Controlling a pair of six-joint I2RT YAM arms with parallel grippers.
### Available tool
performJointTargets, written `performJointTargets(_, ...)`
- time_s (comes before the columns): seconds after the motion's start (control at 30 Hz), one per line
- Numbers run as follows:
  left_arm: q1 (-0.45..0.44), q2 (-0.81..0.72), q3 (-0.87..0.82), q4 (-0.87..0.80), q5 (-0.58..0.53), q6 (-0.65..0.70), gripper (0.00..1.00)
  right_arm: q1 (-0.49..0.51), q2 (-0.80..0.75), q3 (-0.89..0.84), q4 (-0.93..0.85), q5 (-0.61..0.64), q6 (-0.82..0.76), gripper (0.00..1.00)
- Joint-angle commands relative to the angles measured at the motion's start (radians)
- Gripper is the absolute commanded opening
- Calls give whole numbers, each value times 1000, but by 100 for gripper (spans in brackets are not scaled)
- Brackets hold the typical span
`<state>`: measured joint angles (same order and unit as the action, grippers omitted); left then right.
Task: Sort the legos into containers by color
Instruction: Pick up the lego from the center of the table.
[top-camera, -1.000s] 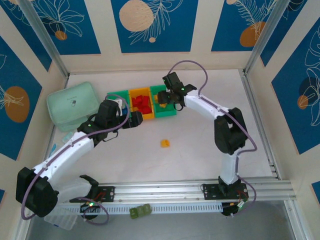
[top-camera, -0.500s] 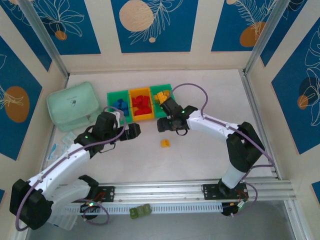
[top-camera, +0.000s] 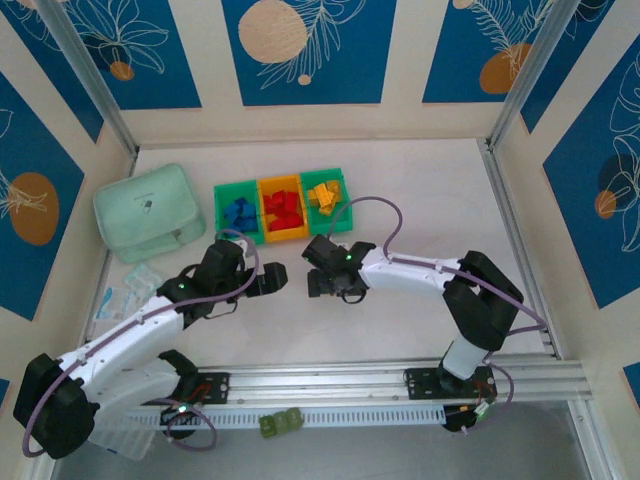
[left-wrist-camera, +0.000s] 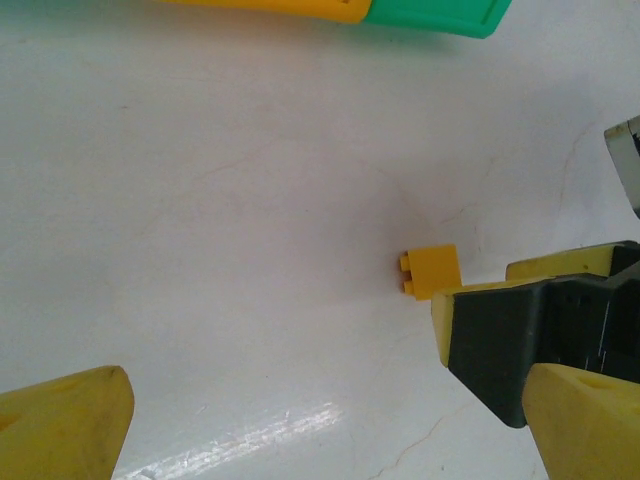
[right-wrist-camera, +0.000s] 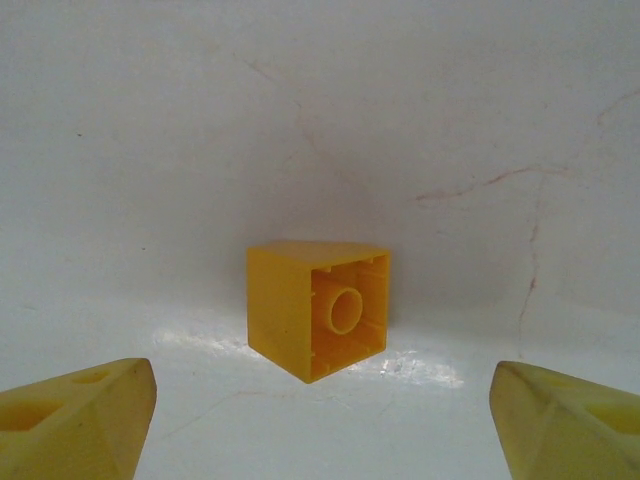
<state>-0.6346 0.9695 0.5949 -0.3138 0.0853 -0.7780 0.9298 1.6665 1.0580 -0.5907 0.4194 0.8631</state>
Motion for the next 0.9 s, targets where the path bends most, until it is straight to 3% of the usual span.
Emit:
performJointTargets(0.0,-5,-22,-16,24,-36,-16,99,11,44,9,17,21,65,85)
performJointTargets(0.87,-5,-35,-19,11,-53,-15,99,-8,114,20,83,15,-14,51)
